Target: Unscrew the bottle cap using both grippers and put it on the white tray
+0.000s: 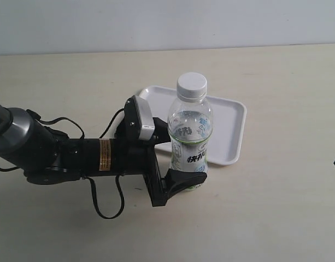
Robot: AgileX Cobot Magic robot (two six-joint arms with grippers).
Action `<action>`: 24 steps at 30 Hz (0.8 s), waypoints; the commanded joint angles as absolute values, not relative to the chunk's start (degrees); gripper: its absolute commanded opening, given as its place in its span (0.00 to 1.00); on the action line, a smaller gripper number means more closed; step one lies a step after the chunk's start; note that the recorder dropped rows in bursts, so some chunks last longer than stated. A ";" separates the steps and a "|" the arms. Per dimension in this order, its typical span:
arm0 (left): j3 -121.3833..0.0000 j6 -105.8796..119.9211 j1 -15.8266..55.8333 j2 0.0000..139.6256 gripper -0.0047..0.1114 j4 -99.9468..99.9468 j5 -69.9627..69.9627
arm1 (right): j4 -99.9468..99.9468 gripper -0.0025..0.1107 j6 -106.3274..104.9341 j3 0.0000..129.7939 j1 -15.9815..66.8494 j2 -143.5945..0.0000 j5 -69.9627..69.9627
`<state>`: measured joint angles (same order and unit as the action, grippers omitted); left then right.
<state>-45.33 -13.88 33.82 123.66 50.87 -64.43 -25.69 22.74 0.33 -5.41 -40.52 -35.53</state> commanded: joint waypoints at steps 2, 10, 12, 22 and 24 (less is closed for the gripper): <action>-45.45 -13.66 34.07 124.08 0.79 48.26 -64.22 | -25.85 0.02 22.79 0.00 -5.28 -40.32 -35.63; -47.80 -13.72 34.07 126.96 0.78 47.87 -65.23 | -25.85 0.02 22.79 0.00 -5.28 -40.32 -35.63; -48.09 -13.72 34.07 127.19 0.78 47.97 -65.23 | -25.85 0.02 22.79 0.00 -5.28 -40.32 -35.63; -48.13 -13.72 34.07 127.19 0.66 48.65 -65.23 | -25.85 0.02 22.79 0.00 -5.28 -40.32 -35.29; -48.13 -13.72 34.07 127.19 0.57 48.65 -65.23 | -25.85 0.02 22.79 0.00 -5.28 -40.32 -35.29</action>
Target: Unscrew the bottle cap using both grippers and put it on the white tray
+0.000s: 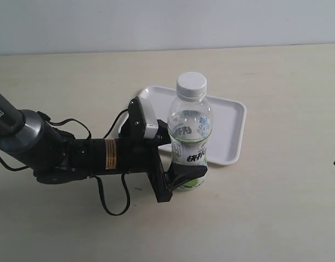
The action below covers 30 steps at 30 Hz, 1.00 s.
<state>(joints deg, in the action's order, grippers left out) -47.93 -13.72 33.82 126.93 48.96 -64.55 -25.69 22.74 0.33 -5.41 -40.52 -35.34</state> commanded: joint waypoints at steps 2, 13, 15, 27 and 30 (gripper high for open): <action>-48.13 -13.72 34.07 127.19 0.49 48.65 -65.23 | -25.85 0.02 22.79 0.00 -5.28 -40.32 -35.29; -48.13 -11.67 34.07 127.19 0.04 51.40 -65.23 | -30.65 0.02 33.71 6.07 -5.28 -40.53 -24.79; -48.13 -11.27 34.07 127.19 0.04 51.65 -65.23 | -38.23 0.02 44.26 12.05 -5.28 -41.85 -22.42; -48.13 -10.52 34.07 127.19 0.04 52.89 -65.23 | -99.95 0.02 93.39 53.07 -5.28 -66.72 -2.66; -48.13 -10.52 34.07 127.19 0.04 53.01 -65.23 | -91.46 0.02 102.29 53.58 -5.49 -69.61 22.66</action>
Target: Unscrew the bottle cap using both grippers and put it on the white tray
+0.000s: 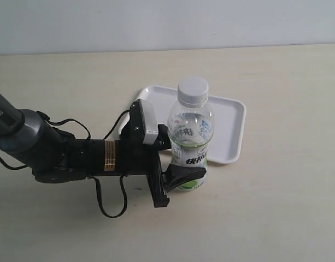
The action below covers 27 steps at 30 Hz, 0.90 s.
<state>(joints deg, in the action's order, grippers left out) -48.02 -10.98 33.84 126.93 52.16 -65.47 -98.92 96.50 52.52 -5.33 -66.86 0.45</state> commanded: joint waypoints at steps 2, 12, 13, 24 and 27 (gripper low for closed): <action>-48.13 -10.40 34.07 127.19 0.04 52.99 -65.23 | -93.33 0.02 108.39 53.58 -6.56 -70.93 25.03; -48.13 -10.12 34.07 127.19 0.04 53.14 -65.23 | -99.95 0.02 100.18 65.98 -11.86 -76.22 -28.70; -48.13 -10.13 34.07 127.19 0.04 53.27 -65.23 | -99.95 0.02 100.10 67.33 -12.02 -76.80 -32.06; -48.13 -9.77 34.07 127.19 0.04 53.68 -65.23 | -99.95 0.02 77.00 68.42 -12.02 -73.44 10.81; -48.13 -9.27 34.07 127.19 0.04 55.14 -65.23 | -89.34 0.02 59.60 68.71 -12.02 -74.99 23.90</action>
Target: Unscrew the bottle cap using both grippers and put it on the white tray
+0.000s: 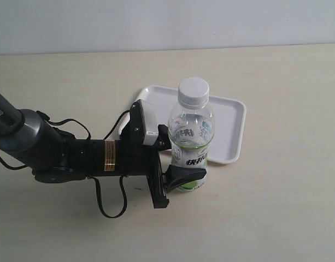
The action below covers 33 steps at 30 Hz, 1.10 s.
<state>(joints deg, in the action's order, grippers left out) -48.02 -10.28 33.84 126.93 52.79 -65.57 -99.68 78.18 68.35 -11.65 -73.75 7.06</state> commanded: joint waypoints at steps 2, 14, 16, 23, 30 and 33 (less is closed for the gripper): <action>-48.13 -9.11 34.07 127.19 0.04 55.14 -65.23 | -76.78 0.02 42.98 70.91 -12.02 -77.81 32.67; -48.13 -9.00 34.07 127.19 0.04 54.62 -65.23 | 12.39 0.04 -24.32 91.17 -12.02 -90.03 69.96; -48.13 -9.00 34.07 127.19 0.04 54.64 -64.95 | 21.34 0.09 -26.08 91.26 -11.59 -89.44 69.96; -48.13 -9.63 34.07 126.31 0.04 54.82 -62.28 | 17.41 0.35 -23.96 90.60 -2.61 -86.34 69.96; -48.13 -10.68 34.07 126.18 0.04 54.82 -61.84 | 15.91 0.47 -22.76 84.93 8.79 -82.37 69.96; -48.13 -11.31 34.07 125.94 0.04 54.82 -61.14 | 14.74 0.52 -21.49 83.54 13.01 -81.10 69.96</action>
